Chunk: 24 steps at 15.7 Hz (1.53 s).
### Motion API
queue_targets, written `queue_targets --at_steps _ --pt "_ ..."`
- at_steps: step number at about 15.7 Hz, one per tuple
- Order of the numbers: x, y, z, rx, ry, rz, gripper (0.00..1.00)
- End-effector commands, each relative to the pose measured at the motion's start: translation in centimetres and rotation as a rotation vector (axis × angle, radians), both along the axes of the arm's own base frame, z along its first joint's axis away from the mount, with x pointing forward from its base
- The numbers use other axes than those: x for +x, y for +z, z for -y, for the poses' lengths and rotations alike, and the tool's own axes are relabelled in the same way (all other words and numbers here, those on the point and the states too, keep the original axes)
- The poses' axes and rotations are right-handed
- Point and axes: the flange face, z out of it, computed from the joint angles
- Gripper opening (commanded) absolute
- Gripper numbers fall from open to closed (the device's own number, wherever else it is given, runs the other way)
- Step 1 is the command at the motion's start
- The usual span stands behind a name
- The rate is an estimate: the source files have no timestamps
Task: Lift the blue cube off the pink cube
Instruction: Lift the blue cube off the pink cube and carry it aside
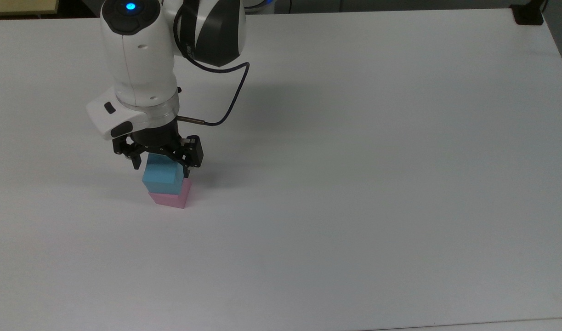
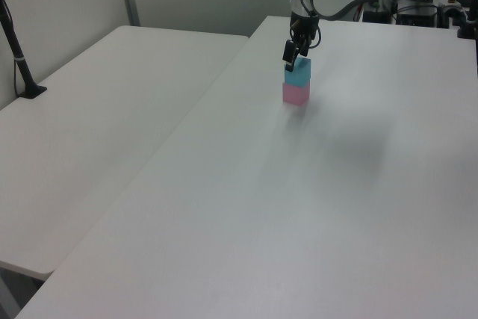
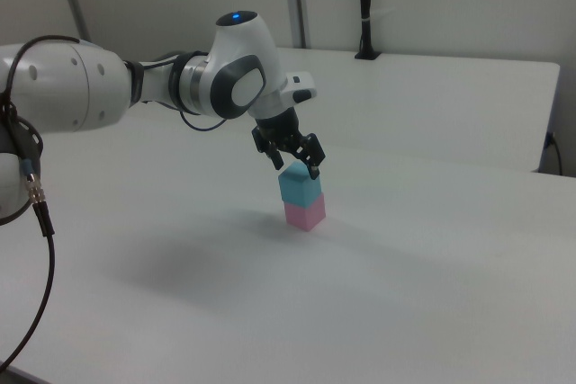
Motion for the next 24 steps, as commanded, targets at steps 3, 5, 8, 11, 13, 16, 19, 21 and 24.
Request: queue_targets --at_steps 3,5,8,11,13,16,19,21,24 --pt "0.3 0.0 0.0 -0.035 0.038 0.000 0.58" --pt "0.2 0.4 0.0 -0.036 0.061 0.003 0.30" --pt "-0.3 2.8 0.2 -0.029 0.064 0.029 0.20" --pt "-2.4 6.0 1.2 -0.024 0.069 0.052 0.20" --pt "-5.2 7.2 2.9 -0.021 0.100 0.029 0.20" --pt "-9.4 7.1 5.7 0.004 0.169 -0.045 0.20" --pt "-12.5 5.7 10.9 -0.007 0.204 -0.097 0.20" --pt "-14.0 4.3 14.2 -0.016 0.222 -0.132 0.20" --pt "-15.5 2.0 17.9 -0.035 0.239 -0.162 0.21"
